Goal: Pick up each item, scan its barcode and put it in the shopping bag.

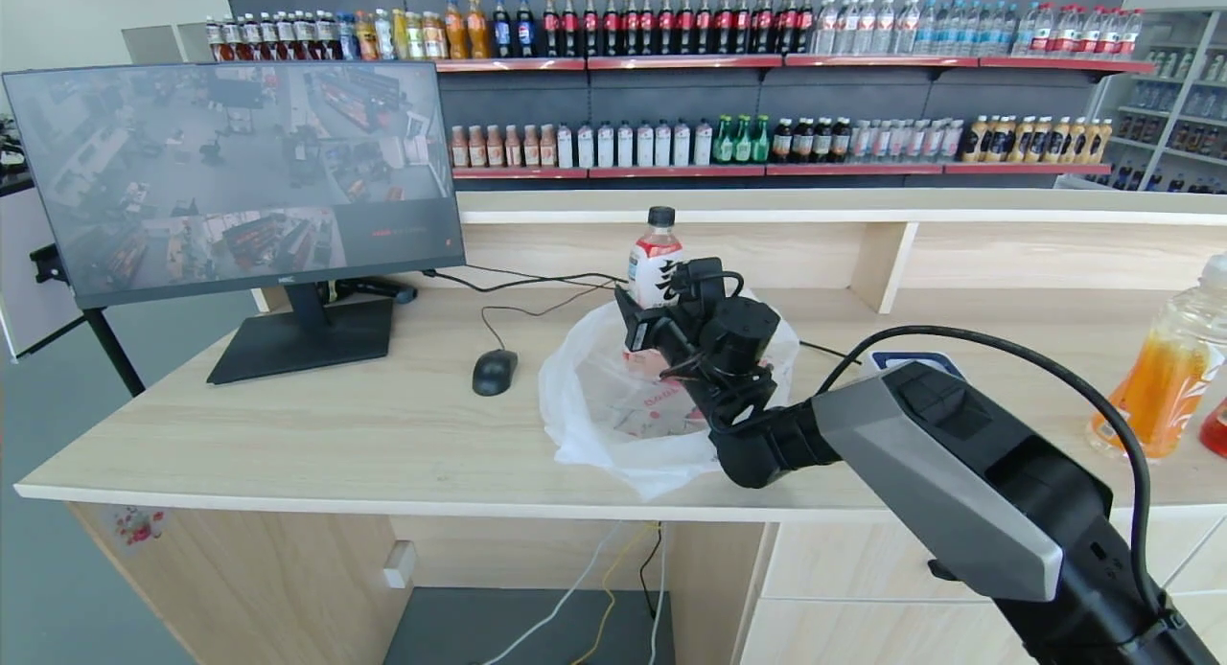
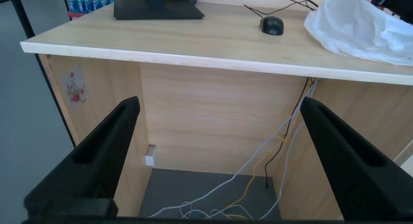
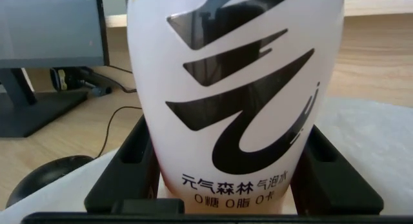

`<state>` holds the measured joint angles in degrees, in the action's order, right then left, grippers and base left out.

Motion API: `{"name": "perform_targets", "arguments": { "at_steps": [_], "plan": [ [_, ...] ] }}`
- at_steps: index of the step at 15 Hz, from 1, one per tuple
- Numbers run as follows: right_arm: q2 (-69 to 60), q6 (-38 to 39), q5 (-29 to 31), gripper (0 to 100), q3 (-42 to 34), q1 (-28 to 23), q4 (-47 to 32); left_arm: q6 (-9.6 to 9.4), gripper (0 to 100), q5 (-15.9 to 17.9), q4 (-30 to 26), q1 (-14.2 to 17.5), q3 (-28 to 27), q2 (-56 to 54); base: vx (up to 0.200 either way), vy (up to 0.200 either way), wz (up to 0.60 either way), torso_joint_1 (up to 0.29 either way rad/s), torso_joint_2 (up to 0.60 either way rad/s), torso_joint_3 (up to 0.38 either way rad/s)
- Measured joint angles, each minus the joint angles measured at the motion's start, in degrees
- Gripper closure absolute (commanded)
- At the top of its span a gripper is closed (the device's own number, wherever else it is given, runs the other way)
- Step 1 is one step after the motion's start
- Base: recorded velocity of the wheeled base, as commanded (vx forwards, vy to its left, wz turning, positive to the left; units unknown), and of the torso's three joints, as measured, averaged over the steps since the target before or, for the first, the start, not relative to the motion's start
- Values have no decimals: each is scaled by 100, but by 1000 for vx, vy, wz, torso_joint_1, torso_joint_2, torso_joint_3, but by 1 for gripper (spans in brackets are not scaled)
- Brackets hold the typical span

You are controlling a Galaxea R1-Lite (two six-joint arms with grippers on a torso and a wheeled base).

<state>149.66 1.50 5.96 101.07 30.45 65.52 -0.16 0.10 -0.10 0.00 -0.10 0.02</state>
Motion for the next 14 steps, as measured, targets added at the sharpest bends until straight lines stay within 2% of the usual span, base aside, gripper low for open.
{"name": "perform_targets", "arguments": {
  "at_steps": [6,11,14],
  "plan": [
    [-7,-240,-88,100,69,-110,-90,-2,0,0,0,0,2,0,0,0,0,0,0,0],
    [224,-410,-118,100,-41,-143,503,-2,0,0,0,0,2,0,0,0,0,0,0,0],
    [329,-456,-123,100,-55,-129,547,-2,0,0,0,0,2,0,0,0,0,0,0,0]
  ]
}}
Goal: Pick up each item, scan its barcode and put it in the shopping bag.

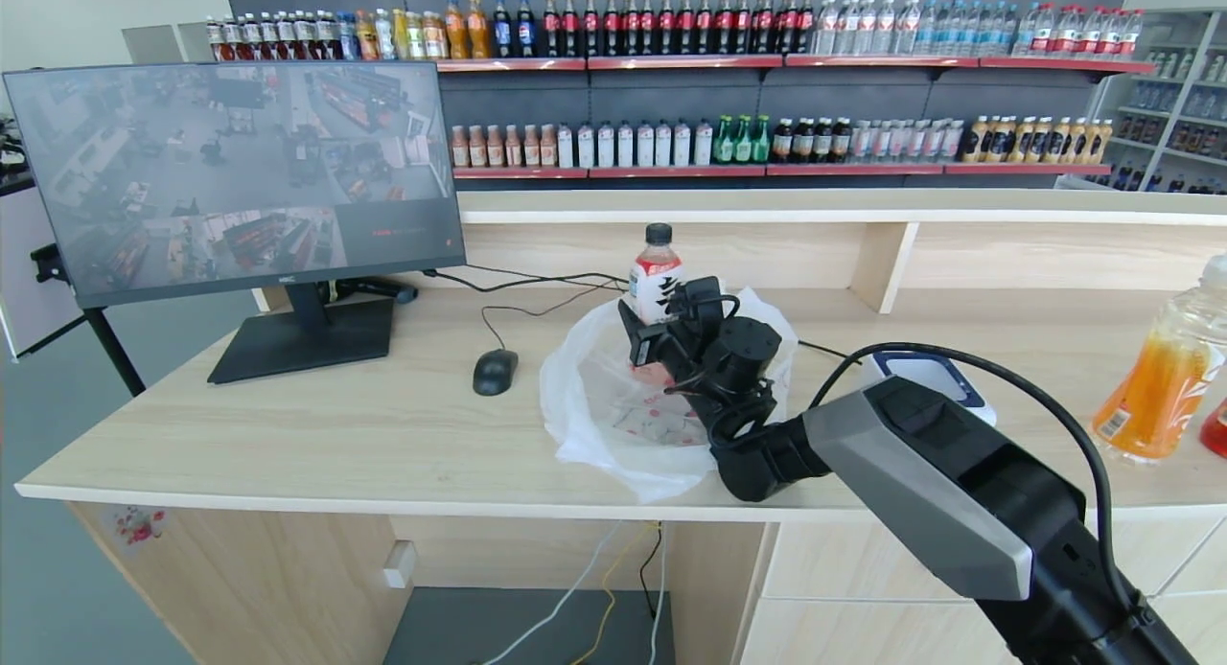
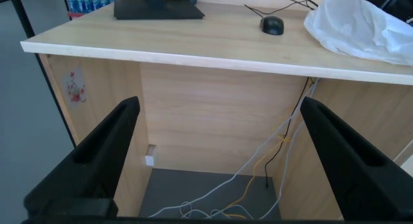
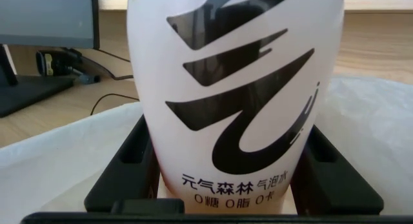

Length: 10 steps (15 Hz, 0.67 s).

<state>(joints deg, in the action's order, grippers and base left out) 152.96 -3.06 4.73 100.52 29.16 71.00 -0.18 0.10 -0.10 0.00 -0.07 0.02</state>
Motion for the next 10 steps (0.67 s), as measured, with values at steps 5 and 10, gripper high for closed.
{"name": "perform_targets", "arguments": {
  "at_steps": [5,10],
  "plan": [
    [22,-33,2,100,-194,44,121,0,0,-2,2,0,0,0,0,0,0,0,0,0],
    [-4,-33,-6,100,-384,50,191,2,0,0,0,0,0,0,0,0,0,0,0,0]
  ]
}}
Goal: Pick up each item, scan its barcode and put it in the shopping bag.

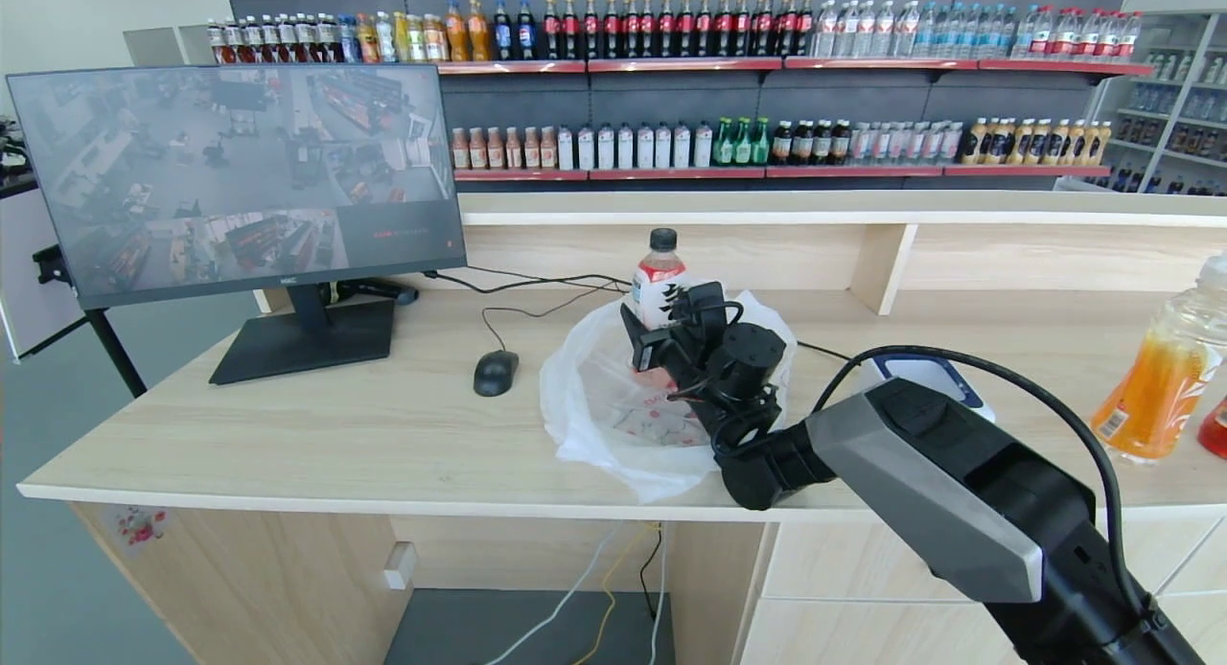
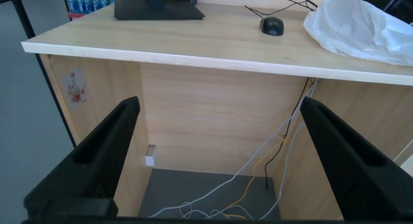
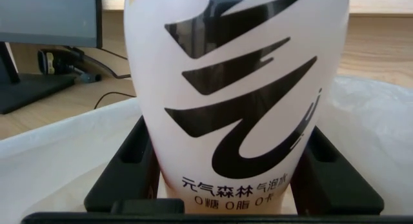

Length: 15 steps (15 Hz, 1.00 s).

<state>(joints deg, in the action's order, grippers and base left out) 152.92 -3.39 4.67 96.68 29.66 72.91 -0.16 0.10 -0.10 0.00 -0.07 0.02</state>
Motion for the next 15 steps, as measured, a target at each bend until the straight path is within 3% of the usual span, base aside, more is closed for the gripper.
{"name": "perform_targets", "arguments": {
  "at_steps": [10,11,15],
  "plan": [
    [6,30,-2,100,-22,-72,-110,0,0,0,0,0,-2,0,0,0,0,0,0,0],
    [13,35,-10,0,-21,-76,-154,0,0,0,0,0,-2,0,0,0,0,0,0,0],
    [28,49,-166,0,32,-94,-274,0,0,0,0,0,-2,0,0,0,0,0,0,0]
  ]
}}
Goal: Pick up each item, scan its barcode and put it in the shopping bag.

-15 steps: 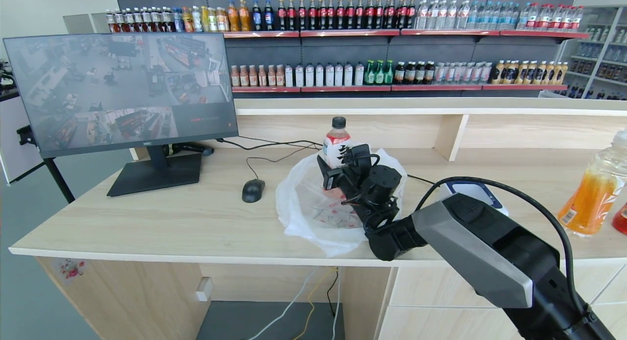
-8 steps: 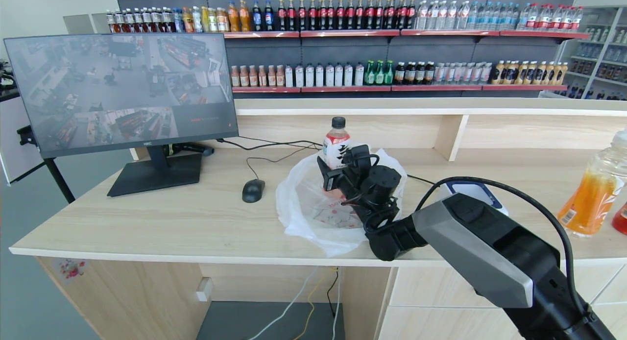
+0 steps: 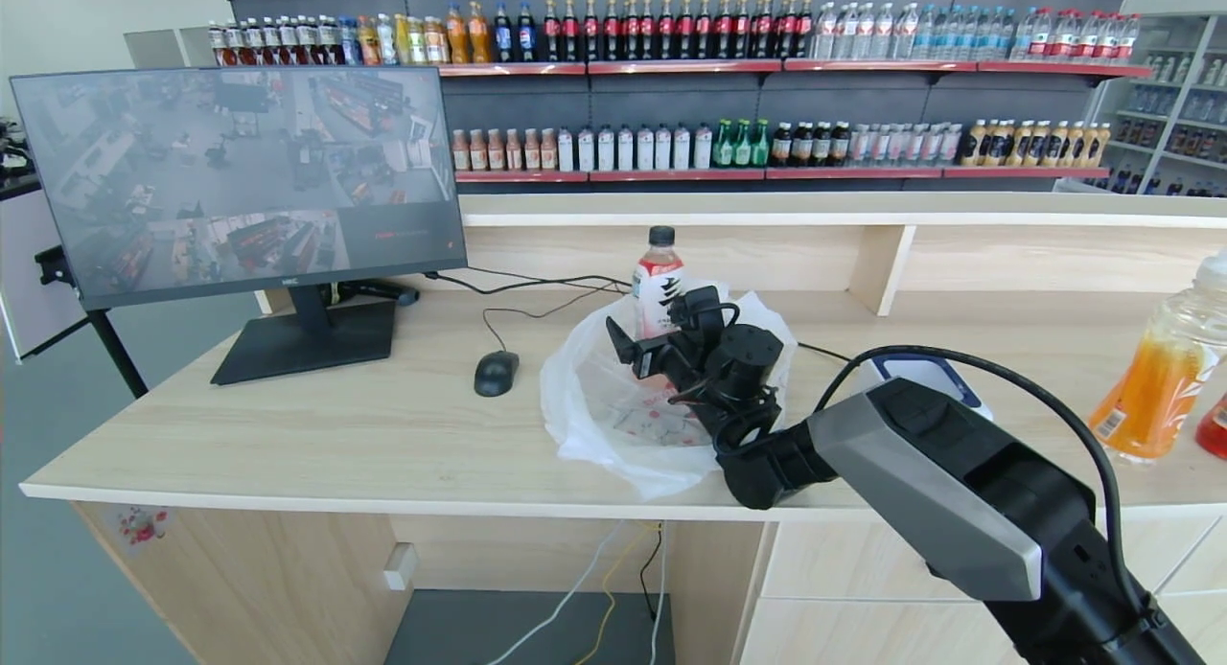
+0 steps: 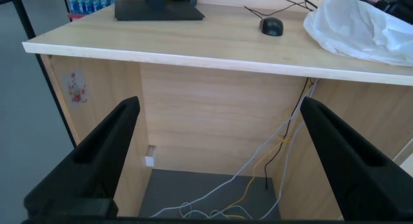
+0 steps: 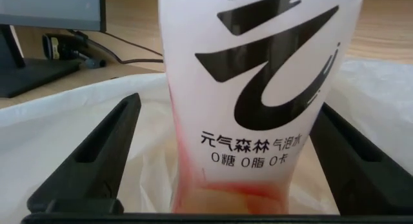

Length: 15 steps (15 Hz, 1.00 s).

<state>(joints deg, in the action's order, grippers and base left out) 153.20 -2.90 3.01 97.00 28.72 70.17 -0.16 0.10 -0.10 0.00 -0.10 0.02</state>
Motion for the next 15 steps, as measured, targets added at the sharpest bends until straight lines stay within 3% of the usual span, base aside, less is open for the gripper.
{"name": "perform_targets", "arguments": {
  "at_steps": [11,15],
  "plan": [
    [-30,-262,29,0,350,-20,384,-2,0,0,0,0,0,0,0,0,0,0,0,0],
    [-417,-440,16,0,-152,7,479,-2,0,0,2,0,0,0,0,0,0,0,0,0]
  ]
}}
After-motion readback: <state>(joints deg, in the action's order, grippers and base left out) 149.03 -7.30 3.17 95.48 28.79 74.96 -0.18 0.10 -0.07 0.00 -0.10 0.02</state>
